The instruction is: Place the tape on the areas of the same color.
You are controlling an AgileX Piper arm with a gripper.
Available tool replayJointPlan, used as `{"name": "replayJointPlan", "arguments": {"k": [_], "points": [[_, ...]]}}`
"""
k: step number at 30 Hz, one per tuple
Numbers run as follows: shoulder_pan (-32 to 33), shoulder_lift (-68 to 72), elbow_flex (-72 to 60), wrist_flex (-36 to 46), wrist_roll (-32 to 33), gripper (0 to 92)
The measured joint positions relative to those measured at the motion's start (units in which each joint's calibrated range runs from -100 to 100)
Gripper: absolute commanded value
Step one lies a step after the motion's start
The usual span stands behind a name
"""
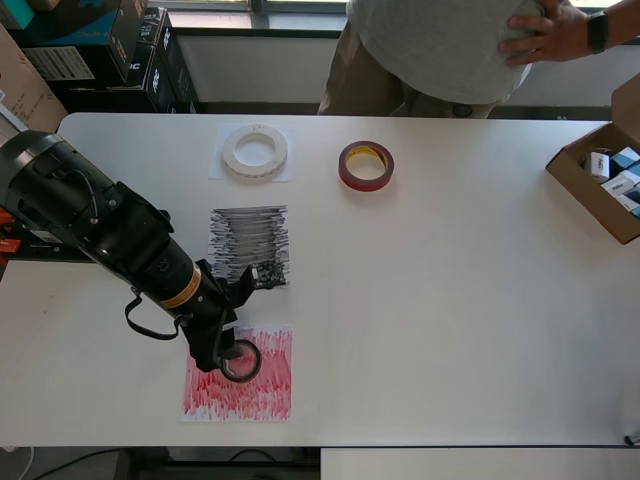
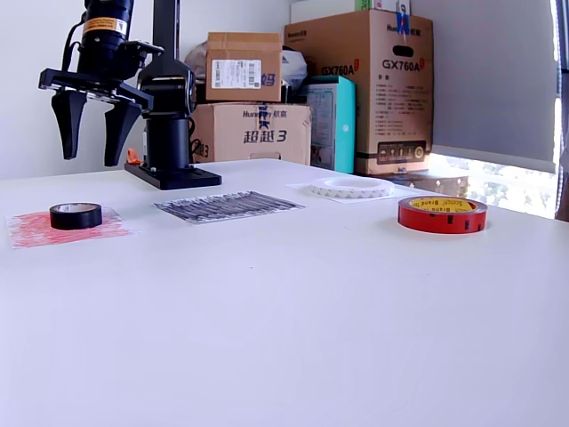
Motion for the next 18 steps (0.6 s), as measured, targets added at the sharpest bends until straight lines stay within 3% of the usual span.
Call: {"name": "replayJointPlan", "arguments": {"k": [18], "points": [[0.9, 4.7, 1.1, 0.0, 8.9, 64.5]]}}
